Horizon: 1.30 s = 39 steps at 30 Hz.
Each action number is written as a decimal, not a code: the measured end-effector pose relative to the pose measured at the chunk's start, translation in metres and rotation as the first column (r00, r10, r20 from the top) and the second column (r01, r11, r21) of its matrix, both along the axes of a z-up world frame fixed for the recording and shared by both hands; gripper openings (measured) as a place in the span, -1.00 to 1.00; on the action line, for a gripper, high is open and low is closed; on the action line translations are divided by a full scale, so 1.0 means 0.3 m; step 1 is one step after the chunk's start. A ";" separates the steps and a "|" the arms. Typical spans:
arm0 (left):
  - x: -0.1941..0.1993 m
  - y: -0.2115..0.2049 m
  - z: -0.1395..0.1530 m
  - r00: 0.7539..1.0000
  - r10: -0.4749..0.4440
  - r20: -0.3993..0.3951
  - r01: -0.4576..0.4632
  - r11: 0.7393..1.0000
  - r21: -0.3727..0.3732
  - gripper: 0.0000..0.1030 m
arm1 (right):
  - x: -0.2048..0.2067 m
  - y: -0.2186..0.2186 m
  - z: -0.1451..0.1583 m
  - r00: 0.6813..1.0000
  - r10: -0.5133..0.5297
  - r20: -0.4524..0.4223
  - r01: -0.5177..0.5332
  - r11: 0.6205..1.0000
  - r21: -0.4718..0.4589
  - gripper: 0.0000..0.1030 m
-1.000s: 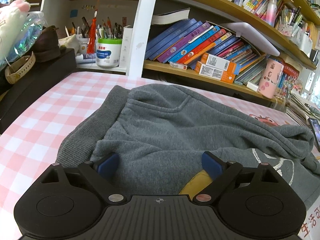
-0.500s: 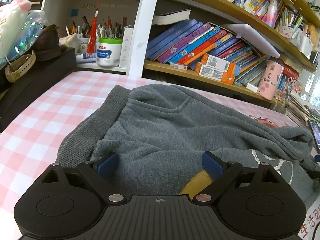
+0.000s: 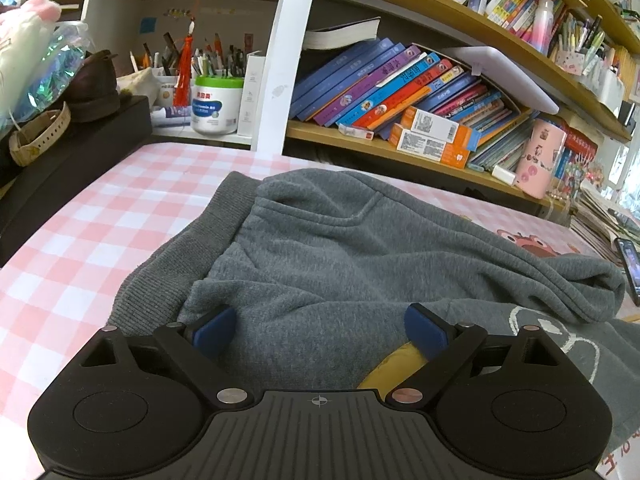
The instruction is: Fold clothes
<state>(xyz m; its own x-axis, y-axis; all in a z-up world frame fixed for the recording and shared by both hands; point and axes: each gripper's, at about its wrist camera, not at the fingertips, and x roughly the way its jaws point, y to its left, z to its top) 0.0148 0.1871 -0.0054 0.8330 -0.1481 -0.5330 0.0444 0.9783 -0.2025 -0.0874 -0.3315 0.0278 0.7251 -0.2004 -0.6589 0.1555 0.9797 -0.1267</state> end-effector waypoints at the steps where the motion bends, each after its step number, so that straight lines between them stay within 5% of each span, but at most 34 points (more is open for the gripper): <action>1: 0.000 0.000 0.000 1.000 0.000 0.000 0.000 1.000 0.001 0.84 | -0.005 0.004 0.008 1.000 -0.014 0.018 0.014 0.999 -0.033 -0.35; 4: 0.000 -0.002 0.000 1.000 0.000 -0.002 0.000 1.000 0.006 0.84 | 0.017 0.018 0.049 0.995 0.029 0.093 -0.028 0.999 -0.016 -0.33; 7: 0.000 0.001 -0.001 1.000 0.001 -0.002 -0.001 1.000 0.002 0.84 | 0.088 0.122 0.064 0.976 0.183 0.114 -0.183 0.983 -0.013 -0.18; 13: 0.000 0.004 -0.003 1.000 0.001 -0.002 -0.001 1.000 -0.004 0.85 | 0.224 0.359 0.047 0.875 0.462 0.144 -0.469 0.883 0.022 0.07; 18: 0.002 0.006 -0.004 1.000 0.000 -0.003 0.000 1.000 -0.010 0.86 | 0.394 0.387 0.105 0.854 0.470 0.221 -0.512 0.836 0.199 0.16; 22: 0.003 0.005 -0.004 1.000 -0.001 -0.003 0.001 1.000 -0.015 0.88 | 0.579 0.436 0.147 0.844 0.504 0.184 -0.529 0.838 0.133 0.17; 24: 0.003 0.006 -0.004 1.000 -0.002 -0.003 0.002 1.000 -0.017 0.88 | 0.640 0.504 0.157 0.798 0.584 0.150 -0.601 0.792 0.112 0.20; 29: 0.003 0.009 -0.005 1.000 -0.003 -0.002 0.003 1.000 -0.021 0.89 | 0.687 0.769 0.091 0.613 0.790 0.013 -0.789 0.613 0.039 0.22; 33: 0.002 0.011 -0.005 1.000 -0.004 -0.002 0.004 1.000 -0.025 0.89 | 0.745 0.892 0.047 0.583 0.810 -0.068 -0.809 0.571 -0.140 0.23; 39: 0.003 0.015 -0.005 1.000 -0.004 0.000 0.004 0.999 -0.035 0.90 | 0.955 0.862 -0.008 0.664 0.736 -0.135 -0.738 0.673 0.039 0.18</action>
